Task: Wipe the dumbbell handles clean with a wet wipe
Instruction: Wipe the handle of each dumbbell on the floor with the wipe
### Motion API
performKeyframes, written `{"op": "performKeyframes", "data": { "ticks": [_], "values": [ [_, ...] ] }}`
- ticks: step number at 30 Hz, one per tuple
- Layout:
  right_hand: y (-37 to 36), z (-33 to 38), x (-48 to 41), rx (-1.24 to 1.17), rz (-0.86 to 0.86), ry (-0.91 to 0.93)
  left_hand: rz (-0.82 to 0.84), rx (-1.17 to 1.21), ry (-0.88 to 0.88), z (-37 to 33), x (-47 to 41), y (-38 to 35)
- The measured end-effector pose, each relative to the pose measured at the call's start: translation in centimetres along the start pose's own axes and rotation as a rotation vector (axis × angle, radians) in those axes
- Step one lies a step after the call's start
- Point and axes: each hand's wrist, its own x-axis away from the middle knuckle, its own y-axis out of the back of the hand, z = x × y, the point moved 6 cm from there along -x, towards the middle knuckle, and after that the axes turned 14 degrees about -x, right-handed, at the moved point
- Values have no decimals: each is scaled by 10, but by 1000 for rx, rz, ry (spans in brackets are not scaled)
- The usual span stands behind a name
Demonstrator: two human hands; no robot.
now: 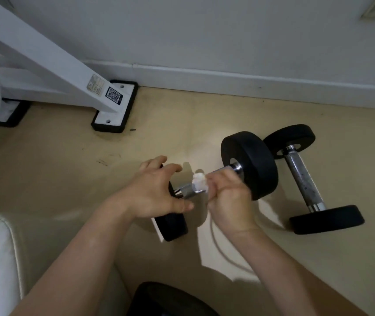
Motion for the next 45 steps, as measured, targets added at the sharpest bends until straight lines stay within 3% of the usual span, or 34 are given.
{"op": "performKeyframes", "data": {
  "ticks": [3, 6, 7, 9, 11, 12, 16, 17, 22, 25, 27, 30, 36, 42, 45],
  "values": [
    [2, -6, -6, 35, 8, -128, 127, -15, -73, 1, 3, -2],
    [-35, 32, 22, -21, 306, 8, 139, 1, -87, -2, 7, -2],
    [-37, 32, 20, 2, 335, 41, 125, 18, -85, -3, 8, -1],
    [-18, 8, 0, 160, 276, -26, 101, 56, -76, -2, 8, -2],
    [6, -9, -12, 176, 116, -125, 89, 72, -47, 3, 5, -2],
    [7, -6, -8, 165, 124, -117, 84, 73, -27, 5, 4, -2],
    [-15, 13, 27, 225, 524, -30, -58, 115, 41, 5, 8, 10],
    [-7, 12, 27, 216, 535, -34, -105, 138, 61, 2, 10, 13],
    [16, 29, 1, 177, 466, 87, -249, 25, 145, -13, 18, 17],
    [15, 22, -11, 115, 417, -76, -292, -171, 156, -18, 22, 17],
    [11, 13, -5, -16, 352, -192, -253, -255, 146, -17, 24, 15],
    [13, 10, 8, -143, 273, -311, -70, -342, 166, -15, 33, 8],
    [30, 4, 8, -273, 119, -424, -47, -313, 236, -18, 48, 14],
    [8, -14, -14, -227, -43, -245, -130, -187, 147, -1, 36, 20],
    [-22, -3, -12, -237, 39, -131, -117, 21, 203, 20, 19, 36]
  ]
}}
